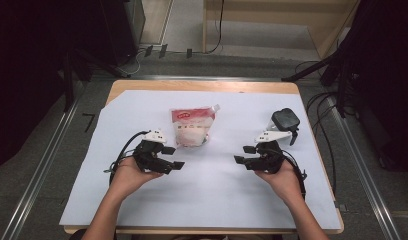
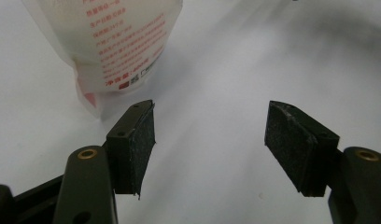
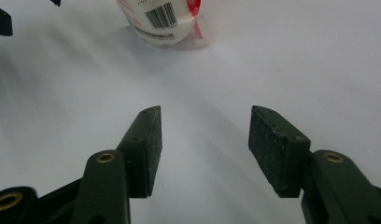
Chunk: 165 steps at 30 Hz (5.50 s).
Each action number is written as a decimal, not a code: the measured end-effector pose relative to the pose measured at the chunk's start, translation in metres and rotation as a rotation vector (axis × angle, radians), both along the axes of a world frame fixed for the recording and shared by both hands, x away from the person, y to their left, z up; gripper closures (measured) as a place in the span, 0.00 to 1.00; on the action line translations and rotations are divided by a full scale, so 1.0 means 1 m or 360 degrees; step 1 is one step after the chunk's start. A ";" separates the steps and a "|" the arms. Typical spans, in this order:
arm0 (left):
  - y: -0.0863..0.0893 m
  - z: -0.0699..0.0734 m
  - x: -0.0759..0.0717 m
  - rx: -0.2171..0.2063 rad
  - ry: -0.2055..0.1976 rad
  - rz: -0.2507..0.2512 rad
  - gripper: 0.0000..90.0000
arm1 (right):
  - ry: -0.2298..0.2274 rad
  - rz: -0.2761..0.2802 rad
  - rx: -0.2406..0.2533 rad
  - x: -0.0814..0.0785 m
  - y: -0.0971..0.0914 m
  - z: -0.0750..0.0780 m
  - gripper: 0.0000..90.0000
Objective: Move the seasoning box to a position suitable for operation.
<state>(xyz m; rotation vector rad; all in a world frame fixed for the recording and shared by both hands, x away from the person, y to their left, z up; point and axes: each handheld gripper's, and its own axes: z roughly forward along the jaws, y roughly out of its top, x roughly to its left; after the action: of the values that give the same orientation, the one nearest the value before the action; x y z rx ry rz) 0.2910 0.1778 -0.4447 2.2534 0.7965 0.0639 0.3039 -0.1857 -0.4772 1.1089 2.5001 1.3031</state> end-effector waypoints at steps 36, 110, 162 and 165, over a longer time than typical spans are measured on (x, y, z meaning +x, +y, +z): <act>-0.001 0.009 -0.001 0.0001 -0.0028 -0.0018 0.38 | -0.0060 -0.0062 -0.0001 0.004 -0.017 0.019 0.41; -0.001 0.006 -0.014 0.0006 0.0007 -0.0029 0.38 | -0.0059 -0.0807 -0.0191 0.093 -0.101 -0.011 0.15; -0.018 0.006 -0.004 -0.0017 0.0042 -0.0111 0.41 | -0.0060 -0.0344 -0.0170 0.031 -0.032 0.020 0.18; -0.018 0.006 -0.004 -0.0020 0.0039 -0.0114 0.41 | -0.0059 -0.0301 -0.0162 0.028 -0.024 0.020 0.18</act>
<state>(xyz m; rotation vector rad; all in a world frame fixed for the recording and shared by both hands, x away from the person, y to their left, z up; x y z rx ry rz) 0.2868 0.1603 -0.4385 2.2728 0.7262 -0.0024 0.3321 -0.2100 -0.4570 1.2501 2.3396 1.1229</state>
